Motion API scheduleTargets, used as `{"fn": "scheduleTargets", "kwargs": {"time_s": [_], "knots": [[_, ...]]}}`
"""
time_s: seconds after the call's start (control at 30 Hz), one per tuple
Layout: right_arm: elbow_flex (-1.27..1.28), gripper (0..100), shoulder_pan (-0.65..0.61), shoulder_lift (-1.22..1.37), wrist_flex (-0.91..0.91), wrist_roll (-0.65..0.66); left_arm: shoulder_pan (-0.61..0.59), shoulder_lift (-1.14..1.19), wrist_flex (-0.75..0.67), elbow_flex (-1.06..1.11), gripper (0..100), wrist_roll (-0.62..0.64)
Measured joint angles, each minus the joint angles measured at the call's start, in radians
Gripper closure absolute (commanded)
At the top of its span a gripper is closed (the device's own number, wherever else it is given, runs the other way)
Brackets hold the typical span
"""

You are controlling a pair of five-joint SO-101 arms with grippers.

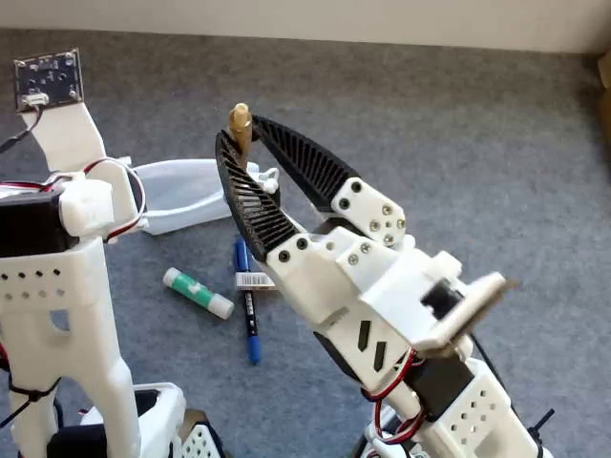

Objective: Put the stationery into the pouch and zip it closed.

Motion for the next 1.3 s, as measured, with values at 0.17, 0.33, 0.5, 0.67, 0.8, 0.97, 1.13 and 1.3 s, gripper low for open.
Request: {"fn": "scheduleTargets", "kwargs": {"time_s": [0.17,0.33,0.5,0.67,0.8,0.97,1.13,1.3], "knots": [[0.000,99.5,0.000,0.063,-0.069,0.000,0.003,-0.002,0.000,0.009,99,0.000],[0.000,99.5,0.000,0.181,-0.147,0.000,0.006,-0.002,0.000,0.012,99,0.000],[0.000,99.5,0.000,0.290,-0.155,0.000,0.006,-0.002,0.000,0.012,99,0.000],[0.000,99.5,0.000,0.364,-0.155,0.000,0.006,-0.002,0.000,0.012,99,0.000],[0.000,99.5,0.000,0.434,-0.155,0.000,0.006,-0.002,0.000,0.012,99,0.000],[0.002,99.5,0.000,0.488,-0.155,0.000,0.006,-0.002,0.000,0.012,99,0.000],[0.058,99.5,0.014,0.491,-0.157,0.000,0.006,-0.002,0.000,0.012,99,0.000],[0.095,99.2,0.054,0.489,-0.130,0.000,0.011,-0.002,0.000,0.012,99,0.000]]}}
